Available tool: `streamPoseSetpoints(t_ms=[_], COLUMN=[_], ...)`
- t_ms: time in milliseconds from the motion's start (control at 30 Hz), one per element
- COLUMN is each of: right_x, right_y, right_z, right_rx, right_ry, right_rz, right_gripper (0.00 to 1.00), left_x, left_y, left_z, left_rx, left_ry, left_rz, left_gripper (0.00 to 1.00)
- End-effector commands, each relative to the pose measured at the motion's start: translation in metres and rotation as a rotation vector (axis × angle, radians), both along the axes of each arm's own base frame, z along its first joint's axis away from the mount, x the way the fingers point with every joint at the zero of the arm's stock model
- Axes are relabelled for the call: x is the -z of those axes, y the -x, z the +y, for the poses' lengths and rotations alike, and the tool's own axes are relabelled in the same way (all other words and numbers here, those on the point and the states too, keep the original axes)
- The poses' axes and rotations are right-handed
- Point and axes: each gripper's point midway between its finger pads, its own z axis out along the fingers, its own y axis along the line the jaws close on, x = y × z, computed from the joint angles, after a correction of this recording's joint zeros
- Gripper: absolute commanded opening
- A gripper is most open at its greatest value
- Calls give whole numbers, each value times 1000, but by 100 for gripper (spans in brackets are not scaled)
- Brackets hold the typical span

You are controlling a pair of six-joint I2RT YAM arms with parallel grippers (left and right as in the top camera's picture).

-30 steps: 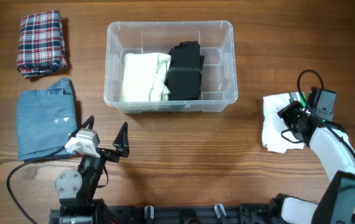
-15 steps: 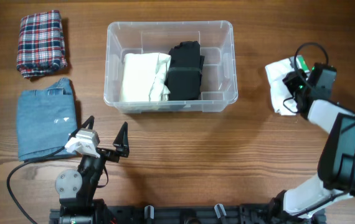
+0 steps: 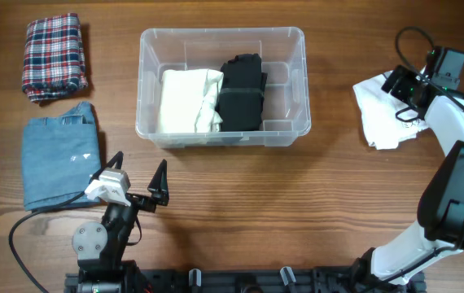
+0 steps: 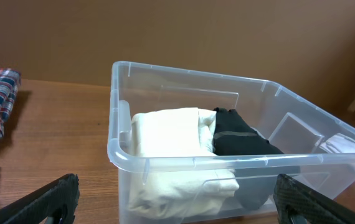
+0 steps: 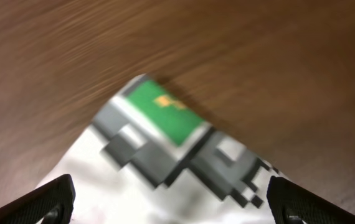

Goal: Pack container
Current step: 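Lift the white packet with the right gripper, then carry the white packet into the bin's right side and lower it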

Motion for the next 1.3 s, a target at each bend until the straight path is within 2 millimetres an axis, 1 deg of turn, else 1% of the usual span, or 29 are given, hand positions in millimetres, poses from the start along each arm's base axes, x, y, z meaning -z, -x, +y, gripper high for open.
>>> streamPoseSetpoints(t_ms=[0,100,133,233,300,367,433,567,667,800,933,1067,1167,1267], right_x=[-9,3,5,6,5,3,1,8,11,21,27,47,55,58], right_y=[-9,-3,-3,2,3,5,10,24,28,37,40,45,43,40], right_z=[46,77,83,81,79,71,56,55,56,68,67,68,63,59], right_rx=[-440,-624,-657,-699,-704,-694,-653,-670,-680,-760,-762,-796,-783,-791], right_ry=[134,198,233,427,493,566,632,614,605,539,545,534,555,588], right_rz=[40,103,125,243,280,328,384,451,470,491,499,546,565,577], right_gripper=[100,100,100,100,100,100,100,100,100,100,100,100,100,100], left_x=[0,0,0,0,0,0,0,0,0,0,0,0,0,0], left_y=[0,0,0,0,0,0,0,0,0,0,0,0,0,0], left_z=[1,1,1,1,1,1,1,1,1,1,1,1,1,1], left_rx=[-2,-2,-2,-2,-2,-2,-2,-2,-2,-2,-2,-2,-2,-2], left_ry=[-22,-22,-22,-22,-22,-22,-22,-22,-22,-22,-22,-22,-22,-22], left_rz=[-10,-10,-10,-10,-10,-10,-10,-10,-10,-10,-10,-10,-10,-10], left_gripper=[100,100,100,100,100,100,100,100,100,100,100,100,100,100])
